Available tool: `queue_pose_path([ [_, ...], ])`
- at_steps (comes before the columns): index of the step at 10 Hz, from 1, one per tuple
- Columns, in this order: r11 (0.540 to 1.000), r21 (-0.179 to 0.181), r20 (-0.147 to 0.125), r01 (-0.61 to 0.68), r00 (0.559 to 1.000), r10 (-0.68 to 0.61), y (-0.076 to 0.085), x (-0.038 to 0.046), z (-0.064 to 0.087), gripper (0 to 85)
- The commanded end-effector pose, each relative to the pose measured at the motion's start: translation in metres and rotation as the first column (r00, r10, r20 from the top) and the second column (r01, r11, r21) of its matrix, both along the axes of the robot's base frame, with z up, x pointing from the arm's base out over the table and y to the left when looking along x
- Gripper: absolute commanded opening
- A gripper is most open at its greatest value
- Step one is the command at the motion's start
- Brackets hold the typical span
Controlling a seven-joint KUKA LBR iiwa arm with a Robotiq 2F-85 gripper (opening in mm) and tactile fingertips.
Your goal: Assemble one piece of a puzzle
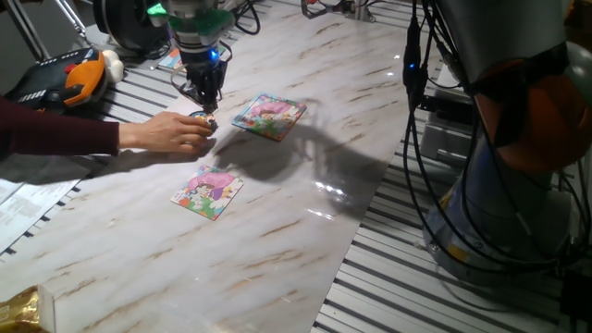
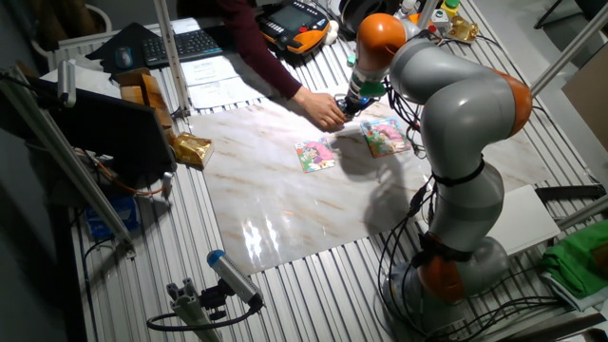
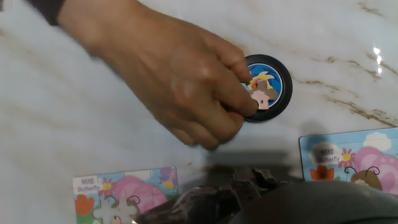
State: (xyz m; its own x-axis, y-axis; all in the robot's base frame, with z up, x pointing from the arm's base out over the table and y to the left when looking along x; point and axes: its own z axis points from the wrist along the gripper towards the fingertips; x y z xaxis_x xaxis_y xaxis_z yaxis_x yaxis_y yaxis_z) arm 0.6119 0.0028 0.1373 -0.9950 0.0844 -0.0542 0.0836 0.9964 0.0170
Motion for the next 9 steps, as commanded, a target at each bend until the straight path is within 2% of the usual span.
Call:
queue_pose_path([
  [1,1.000,0.000,0.000,0.000,1.000,0.000,0.0001,-0.0001,0.0001,0.7],
  [9,1.000,0.003,0.008,-0.005,1.000,0.005,0.0021,-0.0001,-0.0006,0.7],
])
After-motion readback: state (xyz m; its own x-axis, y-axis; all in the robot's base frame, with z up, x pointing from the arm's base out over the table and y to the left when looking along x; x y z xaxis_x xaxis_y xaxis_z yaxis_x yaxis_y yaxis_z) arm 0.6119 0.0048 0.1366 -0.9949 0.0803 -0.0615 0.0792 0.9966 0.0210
